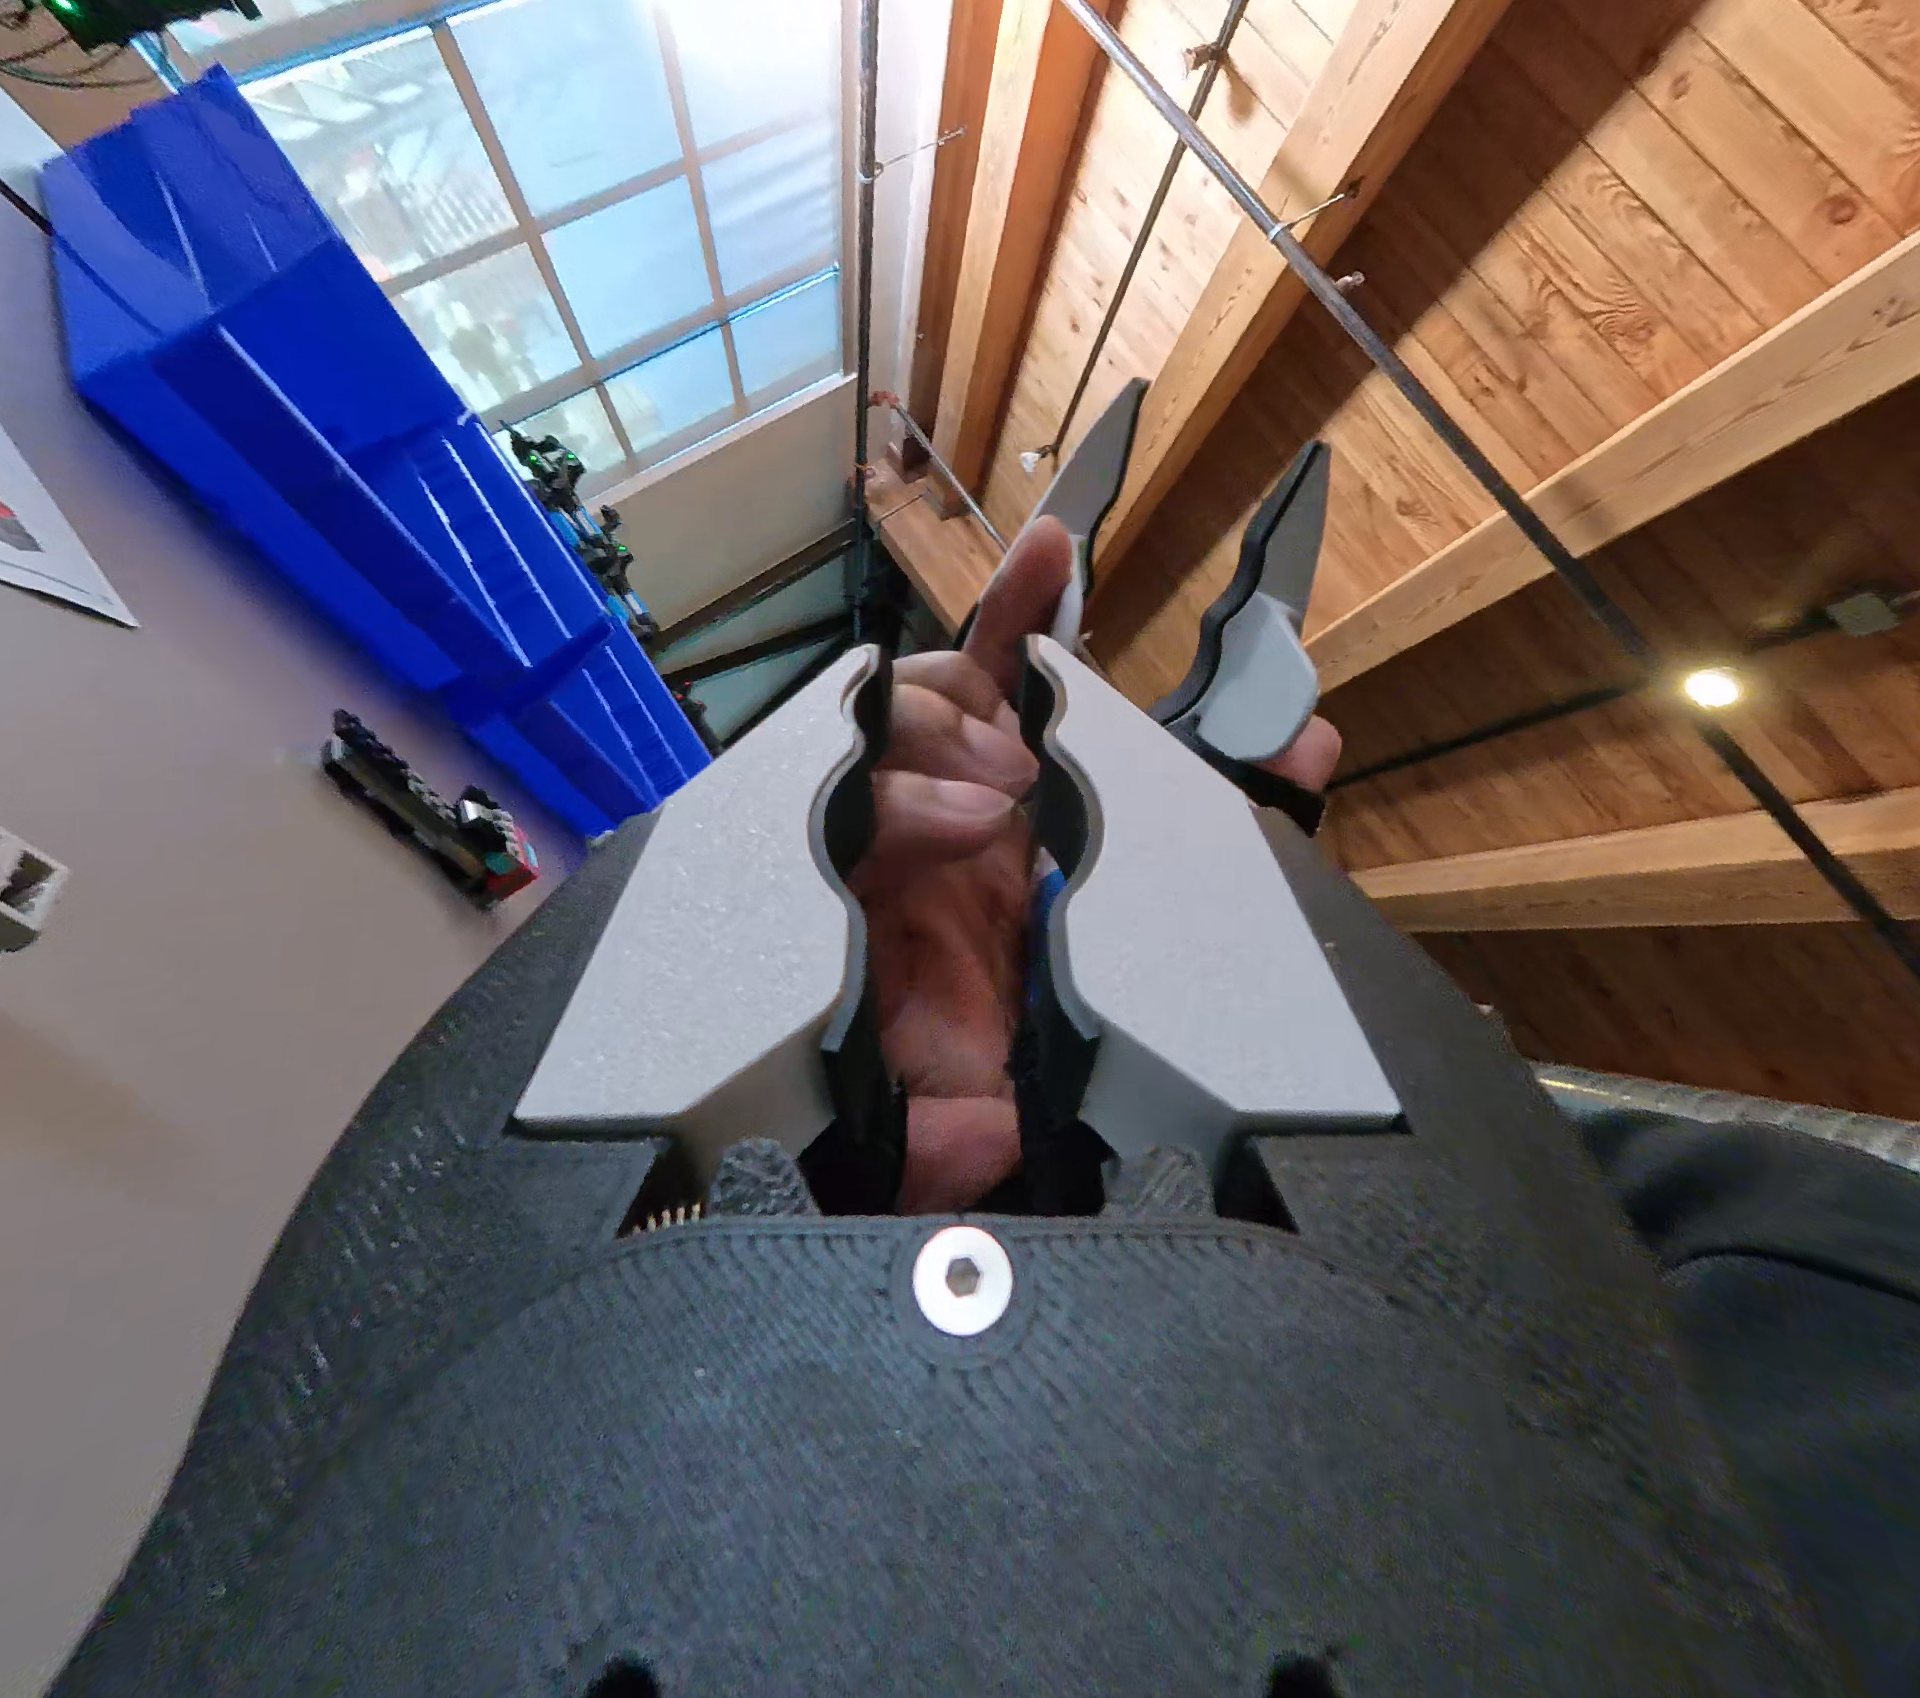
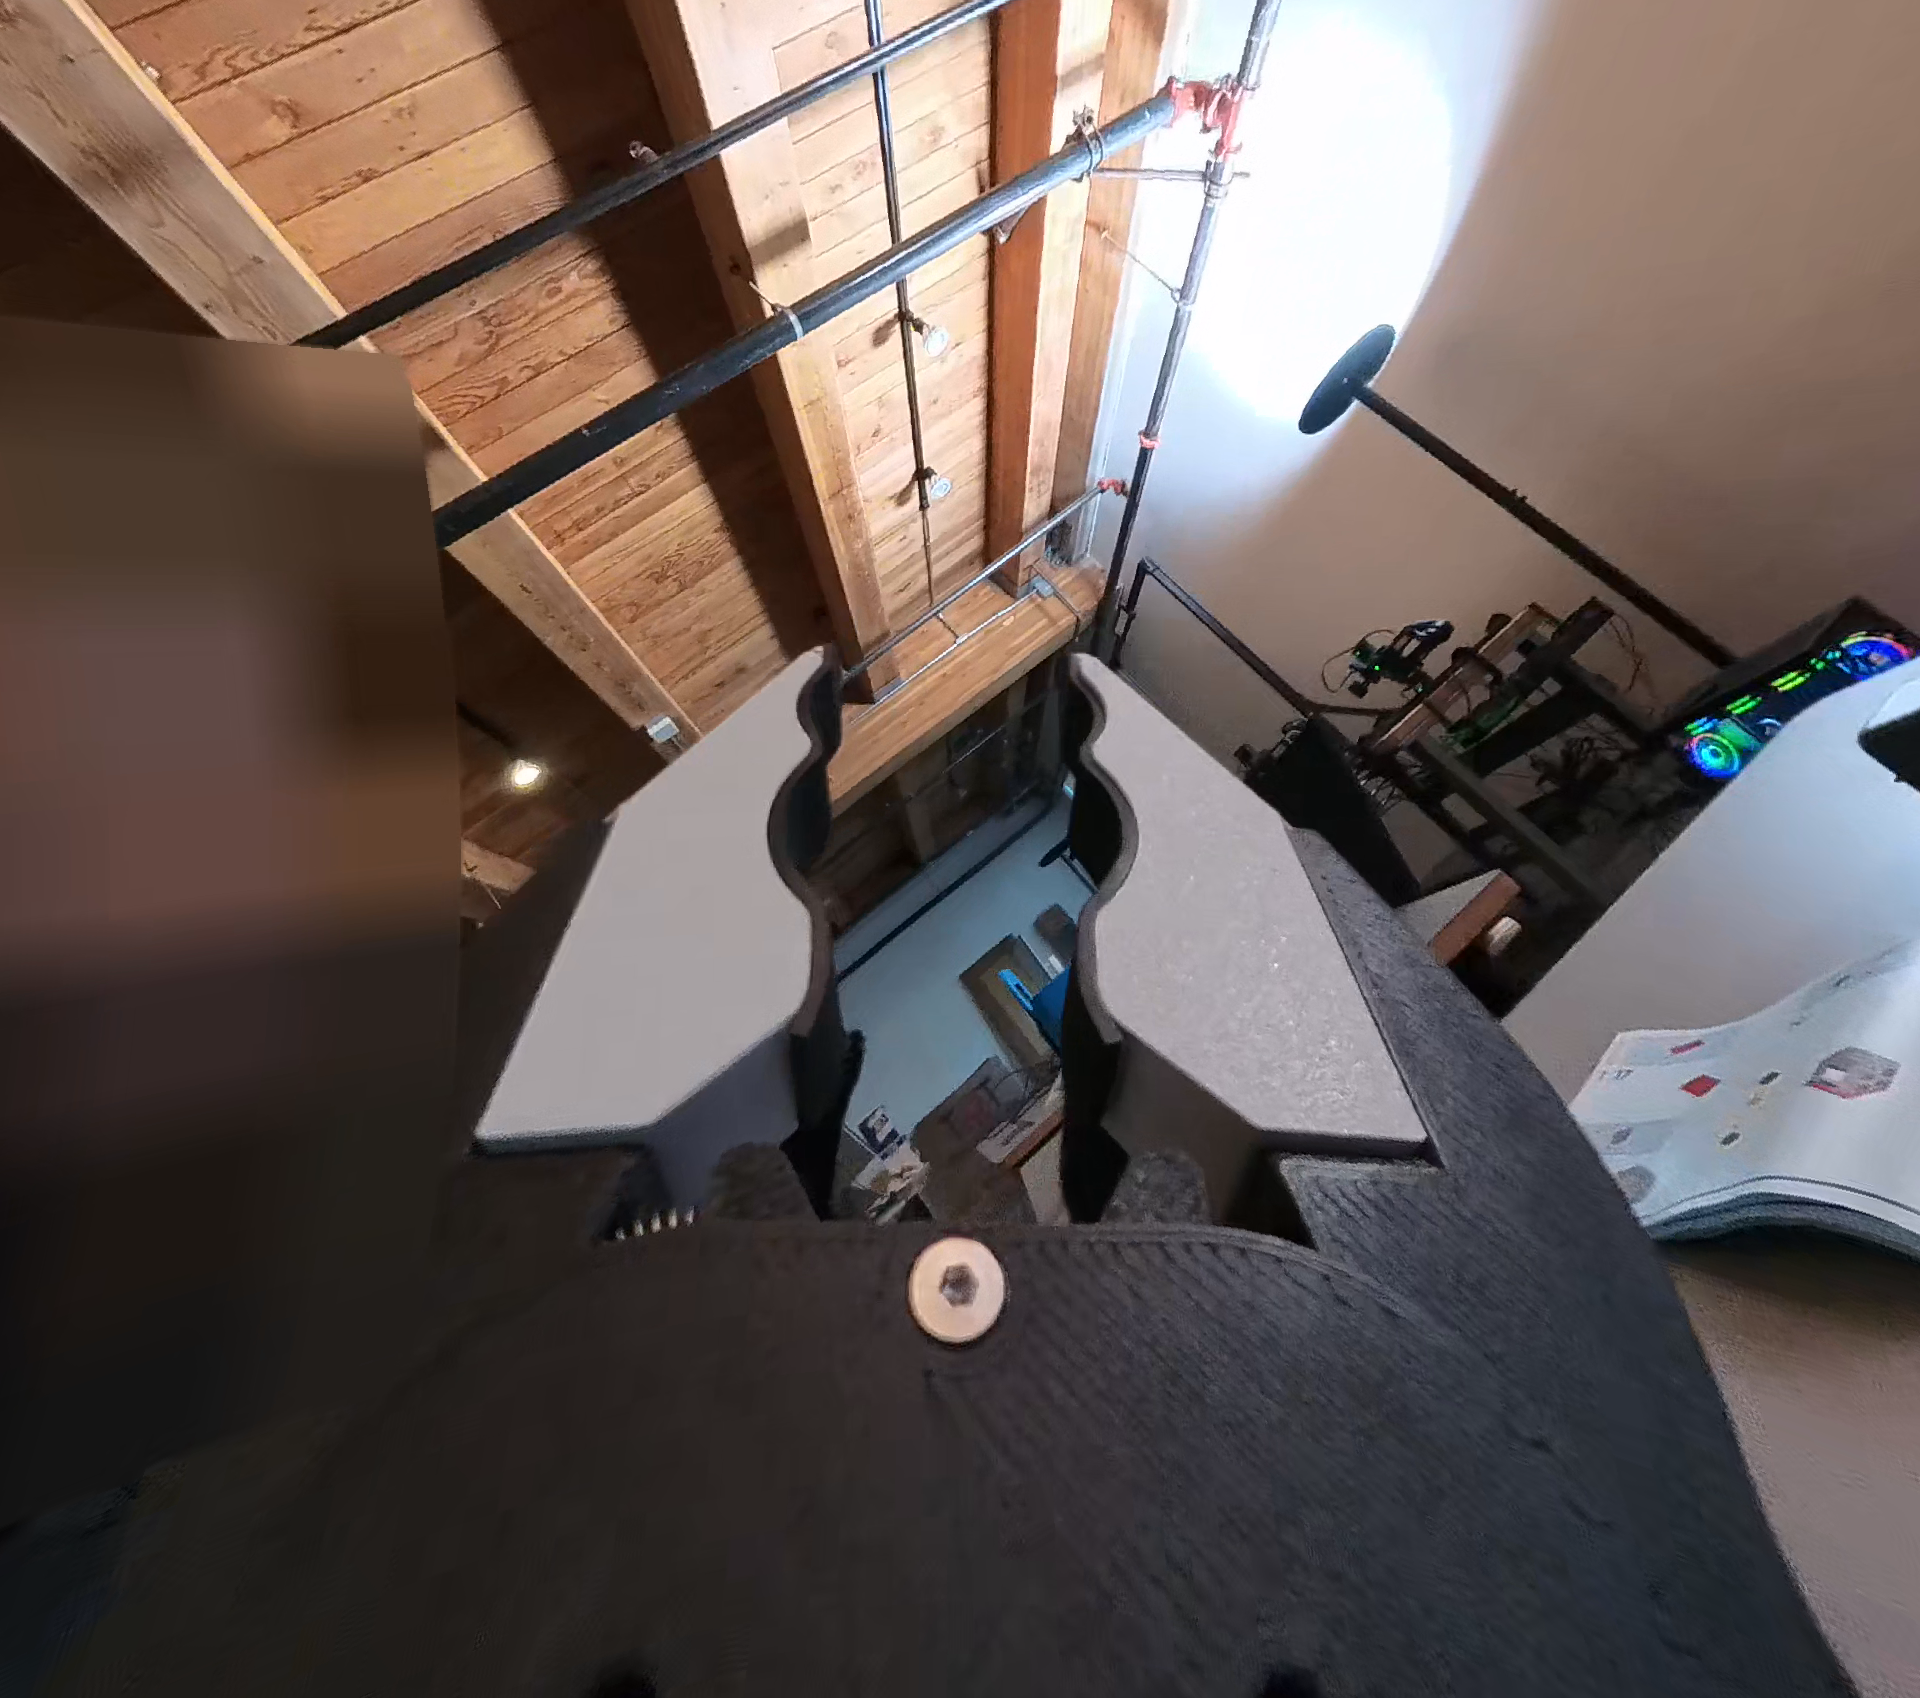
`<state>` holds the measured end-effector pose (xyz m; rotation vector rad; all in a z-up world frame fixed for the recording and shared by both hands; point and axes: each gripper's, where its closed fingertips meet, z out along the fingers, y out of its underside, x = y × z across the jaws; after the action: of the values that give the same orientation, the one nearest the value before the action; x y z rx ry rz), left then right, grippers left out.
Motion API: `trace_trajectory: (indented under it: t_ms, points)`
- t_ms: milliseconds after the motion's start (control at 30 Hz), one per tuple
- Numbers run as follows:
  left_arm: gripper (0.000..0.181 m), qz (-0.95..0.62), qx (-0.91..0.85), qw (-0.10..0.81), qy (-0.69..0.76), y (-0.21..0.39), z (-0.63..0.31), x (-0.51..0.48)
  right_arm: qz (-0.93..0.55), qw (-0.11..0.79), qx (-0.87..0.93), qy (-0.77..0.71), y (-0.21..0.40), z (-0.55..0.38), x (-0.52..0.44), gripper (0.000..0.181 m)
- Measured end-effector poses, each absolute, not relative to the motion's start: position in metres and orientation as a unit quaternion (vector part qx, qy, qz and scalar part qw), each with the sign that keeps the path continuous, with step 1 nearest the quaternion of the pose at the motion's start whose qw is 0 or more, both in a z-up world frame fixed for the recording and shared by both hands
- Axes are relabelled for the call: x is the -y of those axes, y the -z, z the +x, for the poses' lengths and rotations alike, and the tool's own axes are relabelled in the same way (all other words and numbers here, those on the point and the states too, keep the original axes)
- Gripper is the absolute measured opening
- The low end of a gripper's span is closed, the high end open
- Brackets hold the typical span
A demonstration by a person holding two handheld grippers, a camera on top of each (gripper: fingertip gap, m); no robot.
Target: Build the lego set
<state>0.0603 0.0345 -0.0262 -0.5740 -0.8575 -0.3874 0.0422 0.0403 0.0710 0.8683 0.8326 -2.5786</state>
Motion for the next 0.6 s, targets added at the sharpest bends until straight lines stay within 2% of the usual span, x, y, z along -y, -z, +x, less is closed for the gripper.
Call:
trace_trajectory:
  t_ms: [133,233,333,467,600]
  points:
    - [0.023,-0.285,0.406,0.85,0.177,0.028,0.059,-0.033,0.291,0.137,-0.31,0.894,-0.072,0.044,-0.038,0.034]
    - [0.025,-0.294,0.426,0.844,0.144,0.034,0.053,-0.026,0.292,0.055,-0.342,0.892,-0.061,0.031,-0.052,0.027]
    - [0.035,-0.347,0.444,0.818,0.116,0.048,0.049,-0.035,0.296,0.025,-0.424,0.856,-0.038,0.025,-0.051,0.025]
    - [0.053,-0.434,0.466,0.769,0.053,0.074,0.043,-0.045,0.291,0.03,-0.523,0.801,-0.001,0.032,-0.048,0.026]
    - [0.054,-0.471,0.477,0.742,0.001,0.083,0.039,-0.041,0.279,0.004,-0.577,0.768,0.031,0.042,-0.06,0.026]
